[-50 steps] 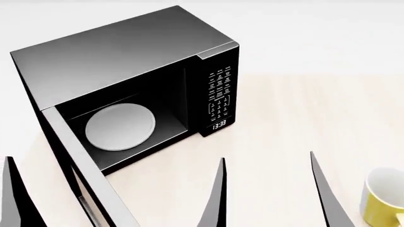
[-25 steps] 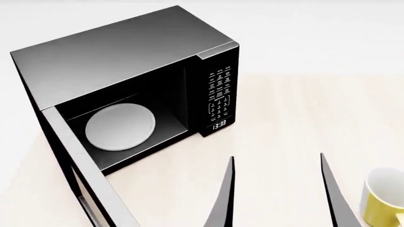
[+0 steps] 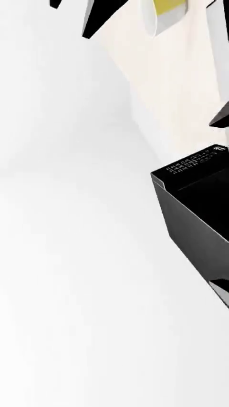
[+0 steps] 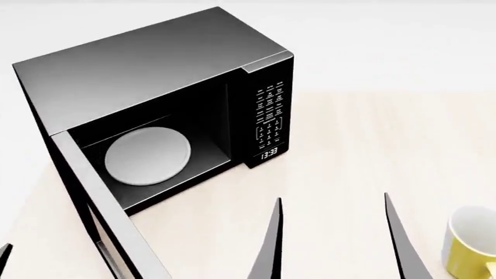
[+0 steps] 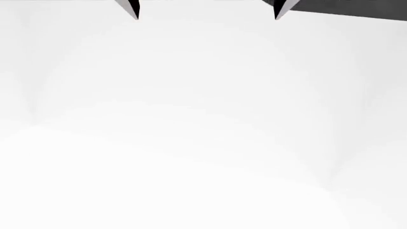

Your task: Close the microwave.

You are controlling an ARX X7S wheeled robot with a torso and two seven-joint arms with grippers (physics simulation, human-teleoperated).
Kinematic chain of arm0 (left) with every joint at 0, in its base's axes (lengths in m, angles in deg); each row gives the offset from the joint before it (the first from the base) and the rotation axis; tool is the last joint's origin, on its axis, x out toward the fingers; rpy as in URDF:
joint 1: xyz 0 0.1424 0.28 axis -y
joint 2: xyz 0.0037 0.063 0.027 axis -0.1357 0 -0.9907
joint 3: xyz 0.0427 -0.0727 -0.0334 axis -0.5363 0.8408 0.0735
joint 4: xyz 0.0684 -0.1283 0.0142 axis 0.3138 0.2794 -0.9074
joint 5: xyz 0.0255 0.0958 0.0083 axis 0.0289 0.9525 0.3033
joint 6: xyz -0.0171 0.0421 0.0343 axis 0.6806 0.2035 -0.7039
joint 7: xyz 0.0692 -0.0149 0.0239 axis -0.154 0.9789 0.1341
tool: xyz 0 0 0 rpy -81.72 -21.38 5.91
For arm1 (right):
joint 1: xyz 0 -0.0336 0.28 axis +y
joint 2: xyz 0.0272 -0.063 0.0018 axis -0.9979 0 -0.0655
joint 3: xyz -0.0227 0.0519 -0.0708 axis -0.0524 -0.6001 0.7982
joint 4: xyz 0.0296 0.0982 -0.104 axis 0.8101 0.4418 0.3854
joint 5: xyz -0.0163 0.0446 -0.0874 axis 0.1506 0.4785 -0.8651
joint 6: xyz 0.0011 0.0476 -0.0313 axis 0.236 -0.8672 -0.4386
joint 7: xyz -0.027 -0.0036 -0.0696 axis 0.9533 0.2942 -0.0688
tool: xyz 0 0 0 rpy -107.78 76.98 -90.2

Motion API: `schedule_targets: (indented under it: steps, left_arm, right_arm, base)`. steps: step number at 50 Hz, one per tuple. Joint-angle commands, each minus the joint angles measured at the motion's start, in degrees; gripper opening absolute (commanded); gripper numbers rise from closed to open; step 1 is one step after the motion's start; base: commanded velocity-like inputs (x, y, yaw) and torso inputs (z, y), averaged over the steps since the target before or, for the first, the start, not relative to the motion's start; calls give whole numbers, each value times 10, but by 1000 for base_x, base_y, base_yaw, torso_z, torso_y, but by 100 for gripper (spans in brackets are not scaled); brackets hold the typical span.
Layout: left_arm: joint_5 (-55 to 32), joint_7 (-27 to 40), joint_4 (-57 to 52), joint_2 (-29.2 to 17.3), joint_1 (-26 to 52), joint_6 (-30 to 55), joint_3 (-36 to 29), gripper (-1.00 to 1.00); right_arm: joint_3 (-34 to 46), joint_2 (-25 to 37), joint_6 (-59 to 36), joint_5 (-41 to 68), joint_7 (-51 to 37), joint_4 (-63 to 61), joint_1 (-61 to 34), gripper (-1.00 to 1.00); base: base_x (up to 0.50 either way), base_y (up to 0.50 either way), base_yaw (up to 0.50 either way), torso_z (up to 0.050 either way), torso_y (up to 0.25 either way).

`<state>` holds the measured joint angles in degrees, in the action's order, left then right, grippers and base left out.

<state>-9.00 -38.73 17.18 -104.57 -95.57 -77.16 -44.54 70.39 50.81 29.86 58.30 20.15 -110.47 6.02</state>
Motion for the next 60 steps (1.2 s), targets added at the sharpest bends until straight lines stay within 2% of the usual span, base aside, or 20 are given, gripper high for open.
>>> schedule_targets:
  steps: [1,14,29,60]
  left_arm:
    - [31,-99,90,-18,42,0,-88,100]
    - [64,-108,156,2,115,5,-134,100]
    - [112,-142,235,64,208,0,-228,100]
    - [149,-156,332,140,245,-56,-281,100]
  right_arm:
    - [9,2,1,-2,-2,2,3,100]
    - [16,4,4,-1,-5,10,2,100]
    - [25,7,6,-1,-9,19,4,100]
    - [25,12,1,10,-19,21,1,100]
  base:
    - [0,0,0,0,0]
    - [0,0,0,0,0]
    - [0,0,0,0,0]
    - [0,0,0,0,0]
